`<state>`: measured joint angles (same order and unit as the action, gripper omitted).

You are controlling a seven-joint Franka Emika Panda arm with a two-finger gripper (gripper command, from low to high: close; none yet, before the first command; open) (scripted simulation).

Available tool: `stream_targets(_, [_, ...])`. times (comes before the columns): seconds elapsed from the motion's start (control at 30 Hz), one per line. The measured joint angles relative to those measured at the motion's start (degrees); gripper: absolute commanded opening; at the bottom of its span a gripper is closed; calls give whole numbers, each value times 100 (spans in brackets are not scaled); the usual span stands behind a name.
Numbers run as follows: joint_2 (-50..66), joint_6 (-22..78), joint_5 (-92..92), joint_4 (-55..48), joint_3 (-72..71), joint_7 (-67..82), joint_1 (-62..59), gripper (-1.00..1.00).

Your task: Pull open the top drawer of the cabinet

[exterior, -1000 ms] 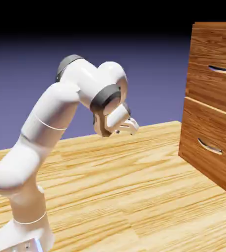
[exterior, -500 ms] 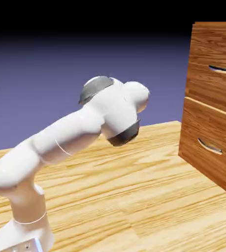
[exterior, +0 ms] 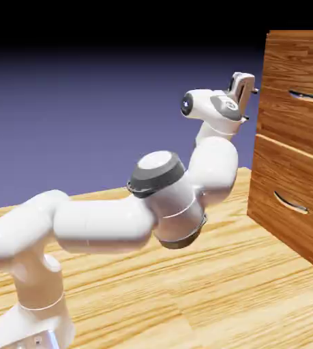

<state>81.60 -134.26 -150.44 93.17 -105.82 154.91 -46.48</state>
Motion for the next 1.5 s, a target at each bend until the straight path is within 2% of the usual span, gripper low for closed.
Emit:
stream_targets(0.13, [429, 149, -564, -254, -397, 740, -177, 0])
stream_targets(0.37, [371, -461, -538, -1707, -327, 1077, 653, 0])
stream_targets(0.4, [366, -521, -535, -1849, -320, 1110, 734, -100])
stream_targets(0.47, [366, -521, -535, -1850, -320, 1110, 734, -100])
stream_targets(1.07, [1405, 1362, -807, 1887, -1031, 1096, -989, -100])
stream_targets(1.5, [1736, 2633, -265, 4586, -1452, 791, -2434, -100])
